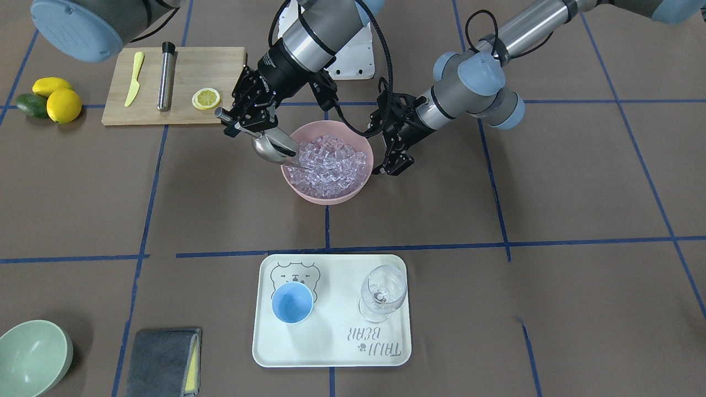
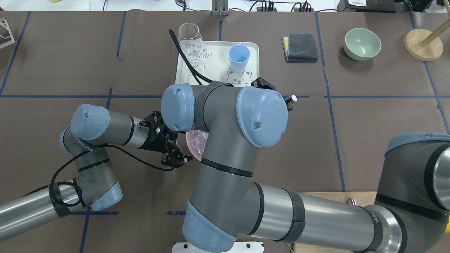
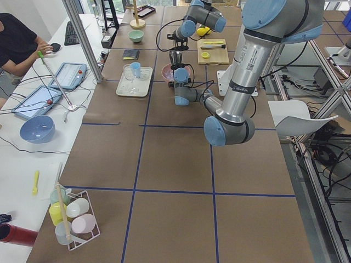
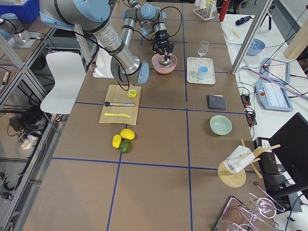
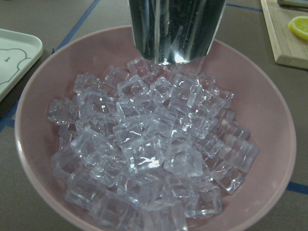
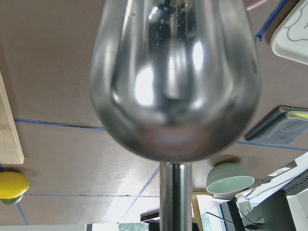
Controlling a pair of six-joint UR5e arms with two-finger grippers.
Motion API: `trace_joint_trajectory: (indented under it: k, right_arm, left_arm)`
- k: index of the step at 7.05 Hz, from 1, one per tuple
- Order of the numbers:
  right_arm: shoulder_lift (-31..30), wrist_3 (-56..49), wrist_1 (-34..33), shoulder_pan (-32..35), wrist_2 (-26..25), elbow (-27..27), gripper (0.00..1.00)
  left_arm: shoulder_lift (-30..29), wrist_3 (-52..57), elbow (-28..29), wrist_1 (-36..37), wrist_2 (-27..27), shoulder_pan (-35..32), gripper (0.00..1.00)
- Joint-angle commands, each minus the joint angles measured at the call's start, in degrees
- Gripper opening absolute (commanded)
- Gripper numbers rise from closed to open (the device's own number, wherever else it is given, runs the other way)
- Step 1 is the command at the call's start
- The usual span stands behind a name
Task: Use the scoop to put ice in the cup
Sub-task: 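Swing the right arm over the bowl and lower the scoop into the ice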
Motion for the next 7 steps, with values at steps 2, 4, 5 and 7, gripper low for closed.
trace_joint_trajectory:
  k: [2, 4, 5, 7]
  right_arm:
    - [-0.9, 1.3, 3.4, -0.8, 0.0, -1.1, 0.00]
    - [-1.0, 1.4, 3.5, -1.1, 0.1, -1.2, 0.00]
    - [-1.4, 1.5, 5.2, -1.5, 0.1, -1.2, 0.00]
    - [-2.3, 2.0, 6.8, -1.8, 0.1, -1.2, 0.00]
  left_arm:
    - [0.1, 0.0, 0.0, 0.0, -0.1, 0.0, 1.00]
    - [-0.1, -0.1, 0.0, 0.0, 0.0, 0.0, 1.00]
    - [-0.1, -0.8, -0.1, -0.1, 0.0, 0.1, 1.00]
    - [-0.2, -1.2, -0.1, 0.0, 0.0, 0.1, 1.00]
